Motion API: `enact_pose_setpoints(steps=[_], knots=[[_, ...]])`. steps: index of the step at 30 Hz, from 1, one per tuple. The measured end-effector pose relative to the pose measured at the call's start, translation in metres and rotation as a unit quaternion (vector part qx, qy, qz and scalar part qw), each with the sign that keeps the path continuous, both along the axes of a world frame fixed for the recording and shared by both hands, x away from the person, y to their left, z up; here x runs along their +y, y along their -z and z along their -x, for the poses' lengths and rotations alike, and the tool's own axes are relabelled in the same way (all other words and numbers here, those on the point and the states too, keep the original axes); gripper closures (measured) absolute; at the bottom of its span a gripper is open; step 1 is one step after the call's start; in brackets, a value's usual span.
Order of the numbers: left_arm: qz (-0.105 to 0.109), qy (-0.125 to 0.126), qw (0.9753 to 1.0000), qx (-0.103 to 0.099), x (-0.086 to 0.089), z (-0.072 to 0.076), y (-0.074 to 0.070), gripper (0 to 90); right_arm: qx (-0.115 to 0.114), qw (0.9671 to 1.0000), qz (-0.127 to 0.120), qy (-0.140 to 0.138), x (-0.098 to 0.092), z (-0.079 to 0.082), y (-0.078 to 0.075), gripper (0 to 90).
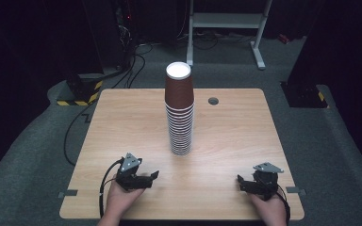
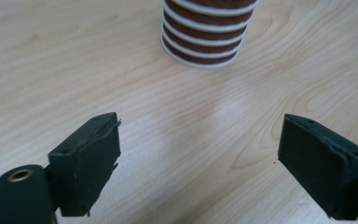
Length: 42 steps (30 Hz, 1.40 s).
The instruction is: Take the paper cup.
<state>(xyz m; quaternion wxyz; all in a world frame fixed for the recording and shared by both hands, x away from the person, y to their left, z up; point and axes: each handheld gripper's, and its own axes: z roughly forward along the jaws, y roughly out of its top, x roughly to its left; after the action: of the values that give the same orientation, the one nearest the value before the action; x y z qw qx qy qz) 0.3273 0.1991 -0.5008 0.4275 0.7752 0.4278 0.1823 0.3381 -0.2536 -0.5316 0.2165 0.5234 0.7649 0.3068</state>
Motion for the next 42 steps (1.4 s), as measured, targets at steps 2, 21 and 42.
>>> enact_pose_setpoints(steps=[2, 21, 42], knots=[[0.009, -0.004, 0.9999, -0.004, -0.001, 0.001, -0.006, 10.1, 0.0, 1.0, 0.0, -0.001, 0.0, 0.0, 0.0, 8.1], [0.017, 0.005, 0.9993, -0.032, -0.014, 0.006, -0.046, 0.0, 0.001, 1.0, 0.001, -0.008, 0.0, 0.001, 0.0, 7.8], [0.059, 0.023, 0.9944, -0.084, -0.02, 0.006, -0.079, 0.0, 0.001, 0.9999, 0.001, -0.011, 0.001, 0.0, 0.0, 7.8]])
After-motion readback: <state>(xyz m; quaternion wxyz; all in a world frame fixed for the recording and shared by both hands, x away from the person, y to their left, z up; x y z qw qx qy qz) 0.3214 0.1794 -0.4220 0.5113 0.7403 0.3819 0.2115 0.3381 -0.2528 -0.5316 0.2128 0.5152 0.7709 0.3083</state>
